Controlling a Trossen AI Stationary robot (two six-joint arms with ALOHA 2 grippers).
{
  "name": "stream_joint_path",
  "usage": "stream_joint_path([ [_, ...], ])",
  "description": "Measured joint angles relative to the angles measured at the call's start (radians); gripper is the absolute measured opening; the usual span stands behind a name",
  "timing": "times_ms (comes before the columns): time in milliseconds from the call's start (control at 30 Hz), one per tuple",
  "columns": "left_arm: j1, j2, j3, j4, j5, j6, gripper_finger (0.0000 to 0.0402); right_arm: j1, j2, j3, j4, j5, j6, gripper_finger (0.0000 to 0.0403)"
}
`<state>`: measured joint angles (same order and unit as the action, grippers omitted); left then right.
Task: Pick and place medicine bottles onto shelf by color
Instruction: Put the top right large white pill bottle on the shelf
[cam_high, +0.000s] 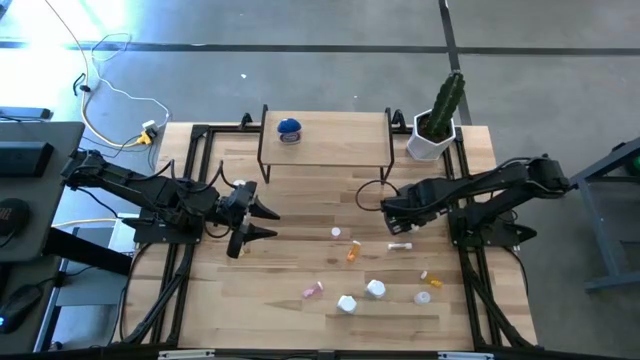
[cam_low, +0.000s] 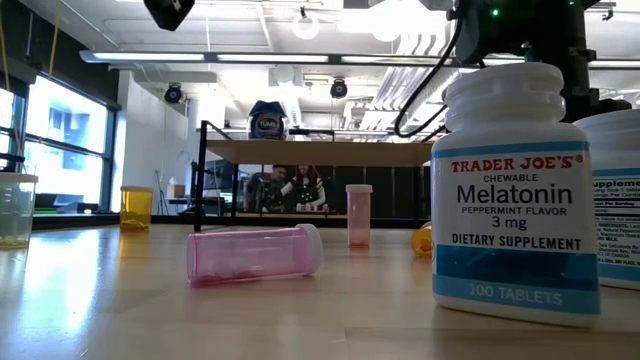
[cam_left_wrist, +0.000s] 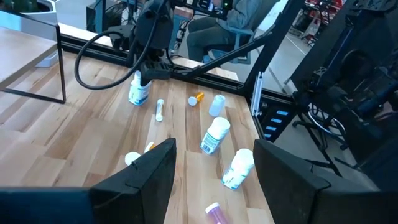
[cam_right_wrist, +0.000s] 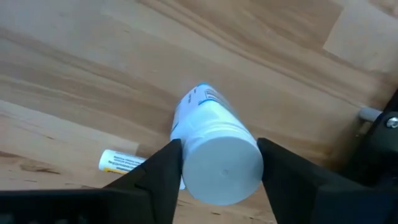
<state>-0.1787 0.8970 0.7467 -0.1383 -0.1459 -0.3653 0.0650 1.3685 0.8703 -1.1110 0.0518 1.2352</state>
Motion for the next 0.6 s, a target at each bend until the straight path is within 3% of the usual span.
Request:
stream_joint_path([
  [133, 0.000, 0.000, 0.000, 0.000, 0.000, 0.001, 0.0204, 0.000, 0.000, 0.000, 0.001, -0.008, 0.002, 0.0157],
  [333, 0.000, 0.000, 0.000, 0.000, 0.000, 0.000, 0.0204, 0.000, 0.000, 0.007, -0.003, -0.072, -0.012, 0.0162],
  [600, 0.002, 0.000, 0.000, 0.000, -0.004, 0.001, 0.0204, -0.005, 0.000, 0.155, -0.026, -0.068, -0.062, 0.0158],
])
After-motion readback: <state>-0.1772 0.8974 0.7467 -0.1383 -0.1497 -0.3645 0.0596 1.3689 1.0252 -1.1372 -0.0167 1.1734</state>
